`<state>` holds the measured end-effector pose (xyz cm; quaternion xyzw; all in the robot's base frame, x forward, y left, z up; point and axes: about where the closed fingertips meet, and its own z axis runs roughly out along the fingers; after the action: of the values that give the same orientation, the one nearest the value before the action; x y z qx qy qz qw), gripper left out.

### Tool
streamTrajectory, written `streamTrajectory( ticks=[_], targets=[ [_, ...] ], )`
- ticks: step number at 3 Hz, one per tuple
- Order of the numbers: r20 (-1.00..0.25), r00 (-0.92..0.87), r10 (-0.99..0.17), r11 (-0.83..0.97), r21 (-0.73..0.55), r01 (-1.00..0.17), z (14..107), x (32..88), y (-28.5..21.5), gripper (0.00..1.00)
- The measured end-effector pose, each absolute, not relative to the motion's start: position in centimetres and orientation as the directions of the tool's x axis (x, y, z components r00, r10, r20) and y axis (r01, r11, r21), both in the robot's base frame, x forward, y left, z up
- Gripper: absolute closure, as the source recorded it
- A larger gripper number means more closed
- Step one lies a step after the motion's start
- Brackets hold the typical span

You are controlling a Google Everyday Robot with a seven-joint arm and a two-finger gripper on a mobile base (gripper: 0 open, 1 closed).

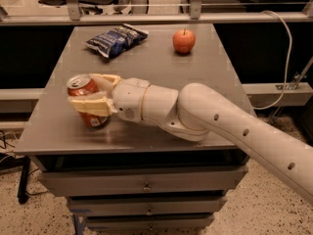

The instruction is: Place coke can upright

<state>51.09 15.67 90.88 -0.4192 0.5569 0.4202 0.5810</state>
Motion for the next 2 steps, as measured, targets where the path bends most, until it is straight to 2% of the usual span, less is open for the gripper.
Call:
streamTrajectory(
  ticks=[1,2],
  targets=[
    [-1.0,0.006,0.006,0.271,-0.004,-0.963,90.0,50.7,14.38,0.83],
    [-1.0,-0.004,-0.007,0.26,0.002,-0.966,89.68,50.34,13.6,0.59]
  ],
)
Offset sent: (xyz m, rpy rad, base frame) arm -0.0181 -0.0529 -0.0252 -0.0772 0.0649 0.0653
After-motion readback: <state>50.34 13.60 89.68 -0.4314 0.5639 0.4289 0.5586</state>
